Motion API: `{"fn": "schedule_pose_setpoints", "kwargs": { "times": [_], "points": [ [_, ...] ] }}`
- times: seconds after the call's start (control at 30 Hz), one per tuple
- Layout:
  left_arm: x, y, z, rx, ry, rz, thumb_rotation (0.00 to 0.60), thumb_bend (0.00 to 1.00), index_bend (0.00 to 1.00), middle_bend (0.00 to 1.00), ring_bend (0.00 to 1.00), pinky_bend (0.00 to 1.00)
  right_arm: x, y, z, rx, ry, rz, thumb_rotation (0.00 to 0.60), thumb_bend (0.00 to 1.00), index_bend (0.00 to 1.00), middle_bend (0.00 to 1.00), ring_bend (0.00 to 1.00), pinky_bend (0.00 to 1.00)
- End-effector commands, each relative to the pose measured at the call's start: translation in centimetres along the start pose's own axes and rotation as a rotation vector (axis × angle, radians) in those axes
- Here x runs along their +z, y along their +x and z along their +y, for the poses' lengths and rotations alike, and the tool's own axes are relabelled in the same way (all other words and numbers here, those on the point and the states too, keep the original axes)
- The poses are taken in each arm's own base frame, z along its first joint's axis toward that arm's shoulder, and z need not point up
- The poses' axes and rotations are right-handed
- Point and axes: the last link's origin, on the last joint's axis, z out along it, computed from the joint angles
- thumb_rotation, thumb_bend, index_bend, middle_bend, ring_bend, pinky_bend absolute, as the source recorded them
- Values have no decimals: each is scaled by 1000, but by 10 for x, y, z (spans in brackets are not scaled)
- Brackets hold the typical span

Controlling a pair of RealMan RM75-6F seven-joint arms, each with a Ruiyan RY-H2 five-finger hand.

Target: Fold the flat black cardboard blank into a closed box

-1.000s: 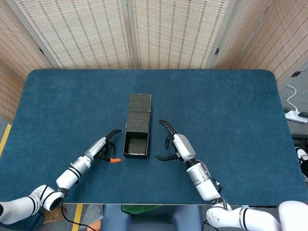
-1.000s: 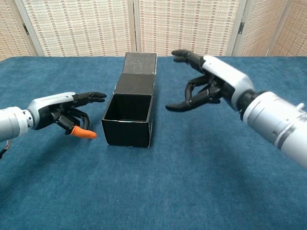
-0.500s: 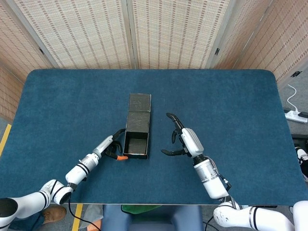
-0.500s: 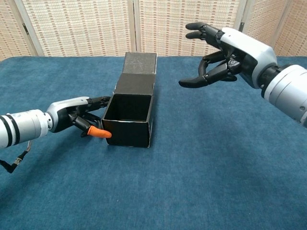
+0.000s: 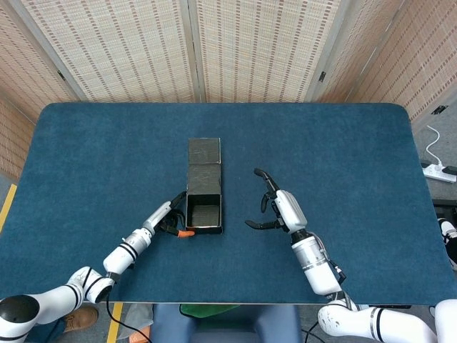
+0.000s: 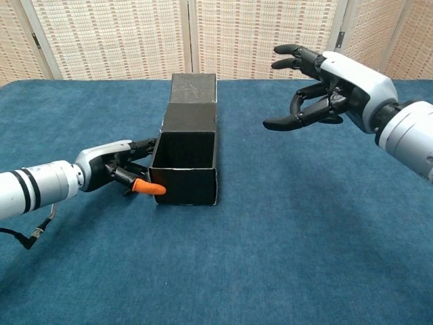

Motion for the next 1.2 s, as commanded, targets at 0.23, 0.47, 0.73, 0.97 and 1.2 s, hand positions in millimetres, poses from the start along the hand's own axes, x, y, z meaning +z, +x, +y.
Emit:
{"fn": "schedule_pose_setpoints", "kwargs": {
  "times": [0.23,0.47,0.73,0.97,1.2],
  "points": [
    [-1,0,9,-56,-82,25,600,196,530,528,606,773,22,4,26,33,-189,-42,600,17,0,148,630,1000],
    [-23,11,18,-53,-153,25,600,196,553,538,606,773,56,-8,33,78,-297,-85,600,17,0,180,644,1000],
    [-45,2,35,-1,-221,-41,600,195,555,537,605,774,120,-45,-3,156,-296,-83,600,17,10,190,648,1000],
    [-46,-3,47,13,-227,-54,600,195,555,536,606,774,147,-66,-39,261,-265,-84,600,0,10,174,648,1000],
    [-34,4,35,42,-134,-10,600,194,550,529,605,777,142,-62,-78,374,-177,-166,600,0,10,173,656,1000]
  ]
}}
